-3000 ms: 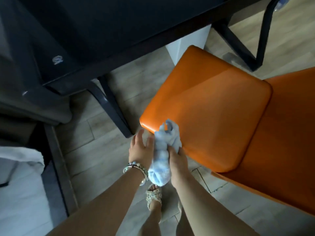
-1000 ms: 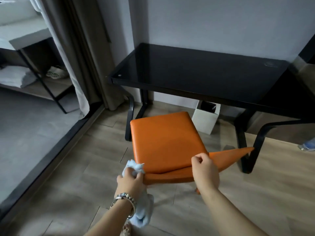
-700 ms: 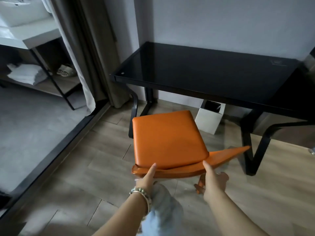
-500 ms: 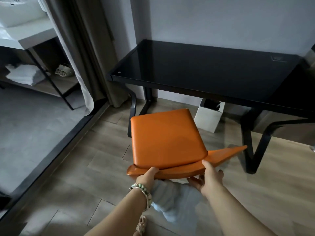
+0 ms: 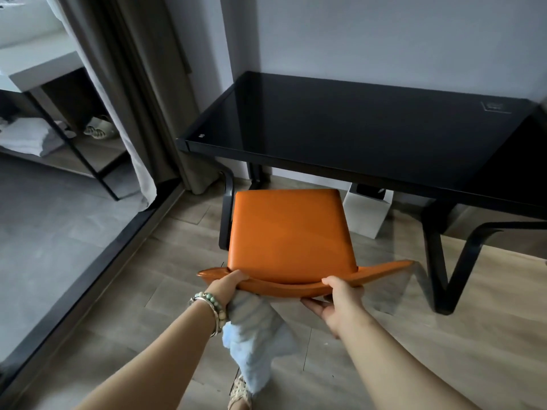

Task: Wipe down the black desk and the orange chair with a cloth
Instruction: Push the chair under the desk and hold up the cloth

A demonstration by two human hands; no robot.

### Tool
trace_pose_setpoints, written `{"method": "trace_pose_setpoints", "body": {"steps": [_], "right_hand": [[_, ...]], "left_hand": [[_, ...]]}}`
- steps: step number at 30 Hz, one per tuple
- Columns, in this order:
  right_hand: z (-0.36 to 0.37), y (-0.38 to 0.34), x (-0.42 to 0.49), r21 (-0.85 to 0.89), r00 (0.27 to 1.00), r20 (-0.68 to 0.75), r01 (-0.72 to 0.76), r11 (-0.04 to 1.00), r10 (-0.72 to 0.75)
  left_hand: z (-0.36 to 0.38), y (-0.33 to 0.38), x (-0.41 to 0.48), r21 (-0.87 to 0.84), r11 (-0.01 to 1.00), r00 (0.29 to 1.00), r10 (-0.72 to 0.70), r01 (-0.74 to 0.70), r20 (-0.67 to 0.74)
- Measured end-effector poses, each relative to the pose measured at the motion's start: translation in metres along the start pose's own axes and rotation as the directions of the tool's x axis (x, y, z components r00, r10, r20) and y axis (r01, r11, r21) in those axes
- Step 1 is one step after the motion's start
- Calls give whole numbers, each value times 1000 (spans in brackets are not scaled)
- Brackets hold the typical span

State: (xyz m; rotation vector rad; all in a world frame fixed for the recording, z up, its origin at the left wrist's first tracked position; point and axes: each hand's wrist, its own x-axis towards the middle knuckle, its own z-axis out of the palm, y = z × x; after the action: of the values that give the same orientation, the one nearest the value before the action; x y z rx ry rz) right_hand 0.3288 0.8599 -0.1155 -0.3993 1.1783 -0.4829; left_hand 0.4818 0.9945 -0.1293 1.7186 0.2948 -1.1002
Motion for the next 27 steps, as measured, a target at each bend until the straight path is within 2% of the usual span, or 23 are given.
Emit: {"method": "trace_pose_setpoints", "body": {"steps": [6,17,27], "right_hand": [[65,-5,29,24,995,48,-87,996,86],[189,-9,76,148,994,-59,-77,986,87],[219,-23,97,138,995,-59,-75,988,84]], "left_hand": [[-22,65,62,70,997,1000,12,-12,5],[-53,185,158,215,975,998,52,-58,34],[-53,209,188,249,964,994,80,-97,75]]}}
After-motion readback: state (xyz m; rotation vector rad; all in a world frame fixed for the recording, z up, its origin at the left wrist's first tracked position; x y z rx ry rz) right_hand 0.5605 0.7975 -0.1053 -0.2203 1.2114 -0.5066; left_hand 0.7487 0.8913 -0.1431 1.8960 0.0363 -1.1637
